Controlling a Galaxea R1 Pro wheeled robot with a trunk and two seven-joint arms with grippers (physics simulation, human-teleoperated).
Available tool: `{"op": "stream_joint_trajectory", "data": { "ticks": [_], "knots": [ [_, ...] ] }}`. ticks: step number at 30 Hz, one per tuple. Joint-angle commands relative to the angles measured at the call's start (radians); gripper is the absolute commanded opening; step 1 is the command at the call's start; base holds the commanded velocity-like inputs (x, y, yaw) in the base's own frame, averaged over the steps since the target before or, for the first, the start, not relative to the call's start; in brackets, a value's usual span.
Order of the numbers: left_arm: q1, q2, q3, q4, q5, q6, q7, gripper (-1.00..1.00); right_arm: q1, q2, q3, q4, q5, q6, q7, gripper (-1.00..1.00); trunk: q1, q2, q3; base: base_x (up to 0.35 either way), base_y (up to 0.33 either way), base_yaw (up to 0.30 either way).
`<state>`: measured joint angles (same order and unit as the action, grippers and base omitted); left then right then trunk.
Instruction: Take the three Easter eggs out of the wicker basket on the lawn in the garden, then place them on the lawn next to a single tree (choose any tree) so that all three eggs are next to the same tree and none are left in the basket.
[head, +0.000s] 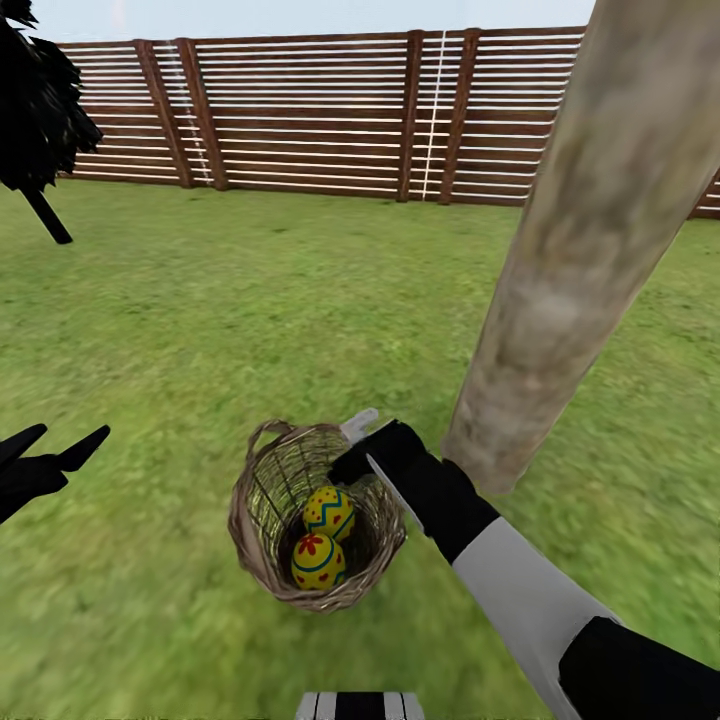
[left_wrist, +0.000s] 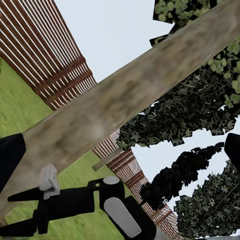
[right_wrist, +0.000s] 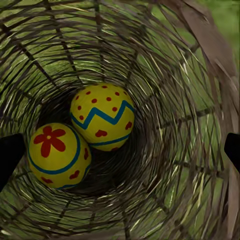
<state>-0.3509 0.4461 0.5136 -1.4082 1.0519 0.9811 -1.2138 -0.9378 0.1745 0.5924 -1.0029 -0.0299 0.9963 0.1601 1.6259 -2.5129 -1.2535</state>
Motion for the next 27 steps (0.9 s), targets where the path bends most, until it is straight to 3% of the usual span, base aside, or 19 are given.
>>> {"op": "stream_joint_trajectory", "data": {
  "ticks": [1, 6, 8, 11, 16, 19, 27],
  "knots": [
    [0.0, 0.0, 0.0, 0.0, 0.003, 0.007, -0.001, 1.0, -0.001, 0.0, 0.007, -0.01, -0.002, 0.006, 0.001, 1.0, 0.0, -0.001, -0.005, 0.0, 0.0, 0.0],
    [0.0, 0.0, 0.0, 0.0, 0.003, 0.007, -0.001, 1.0, -0.001, 0.0, 0.054, -0.021, -0.004, 0.008, 0.005, 1.0, 0.002, -0.002, -0.024, 0.0, 0.0, 0.0],
    [0.0, 0.001, 0.0, 0.001, 0.003, 0.007, -0.001, 1.0, -0.001, 0.0, 0.107, -0.017, -0.005, 0.008, 0.005, 1.0, 0.003, -0.002, -0.032, 0.0, 0.0, 0.0],
    [0.0, 0.001, 0.0, 0.0, 0.003, 0.007, -0.001, 1.0, -0.001, 0.0, 0.155, -0.017, -0.004, -0.001, 0.03, 1.0, 0.005, -0.003, -0.043, 0.0, 0.0, 0.0],
    [0.0, 0.002, 0.0, 0.001, 0.003, 0.007, -0.001, 1.0, -0.001, 0.0, 0.167, -0.02, 0.005, -0.003, 0.116, 1.0, 0.007, -0.004, -0.063, 0.0, 0.0, 0.0],
    [0.0, 0.002, 0.0, 0.001, 0.003, 0.007, -0.001, 1.0, -0.001, 0.0, 0.168, -0.019, 0.007, -0.003, 0.128, 1.0, 0.008, -0.005, -0.074, 0.0, 0.0, 0.0],
    [0.045, 0.003, 0.005, 0.012, 0.004, 0.004, -0.005, 1.0, -0.001, 0.0, 0.123, -0.024, -0.006, 0.005, 0.133, 1.0, 0.008, -0.005, -0.075, 0.0, 0.0, 0.008]
  ]
}}
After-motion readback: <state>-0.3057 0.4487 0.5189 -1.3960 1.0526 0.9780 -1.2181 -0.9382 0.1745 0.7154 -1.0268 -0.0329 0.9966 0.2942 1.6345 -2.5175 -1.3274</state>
